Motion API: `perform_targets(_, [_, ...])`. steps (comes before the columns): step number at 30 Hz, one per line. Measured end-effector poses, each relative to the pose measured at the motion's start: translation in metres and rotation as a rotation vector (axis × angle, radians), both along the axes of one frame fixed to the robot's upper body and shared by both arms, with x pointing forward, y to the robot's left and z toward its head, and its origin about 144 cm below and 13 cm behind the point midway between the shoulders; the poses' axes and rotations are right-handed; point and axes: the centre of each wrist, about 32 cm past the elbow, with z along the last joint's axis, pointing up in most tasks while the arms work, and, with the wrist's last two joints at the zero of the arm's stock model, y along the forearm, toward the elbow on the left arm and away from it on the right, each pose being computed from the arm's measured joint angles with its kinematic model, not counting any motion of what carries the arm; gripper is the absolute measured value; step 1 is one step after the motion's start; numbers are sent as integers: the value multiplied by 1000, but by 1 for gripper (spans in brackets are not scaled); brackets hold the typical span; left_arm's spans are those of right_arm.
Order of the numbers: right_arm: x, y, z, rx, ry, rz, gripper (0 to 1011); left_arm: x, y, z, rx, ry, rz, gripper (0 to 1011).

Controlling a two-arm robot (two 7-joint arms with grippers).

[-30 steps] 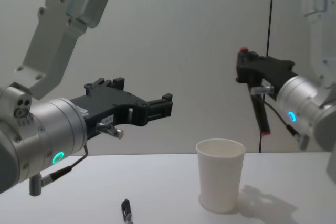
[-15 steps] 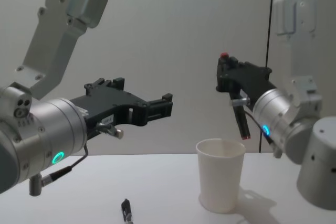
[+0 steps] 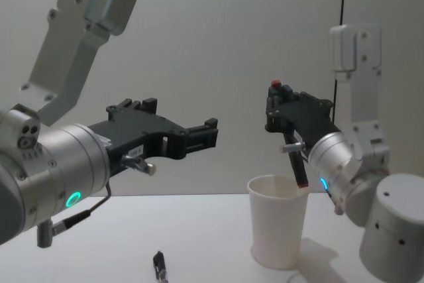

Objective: Place the pen into the pen holder.

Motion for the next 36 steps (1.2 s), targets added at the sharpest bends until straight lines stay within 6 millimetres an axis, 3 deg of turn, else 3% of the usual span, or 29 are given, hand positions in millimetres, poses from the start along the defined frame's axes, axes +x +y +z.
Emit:
perform_targets(25, [-1, 9, -29, -16, -25, -14, 167, 0, 0, 0, 0, 0, 0, 1004])
perform_targets(28, [-2, 10, -32, -21, -25, -16, 207, 0, 0, 0, 0, 0, 0, 1004])
perform_targets(36, [-5, 9, -37, -32, -19, -22, 446, 0, 0, 0, 0, 0, 0, 1004])
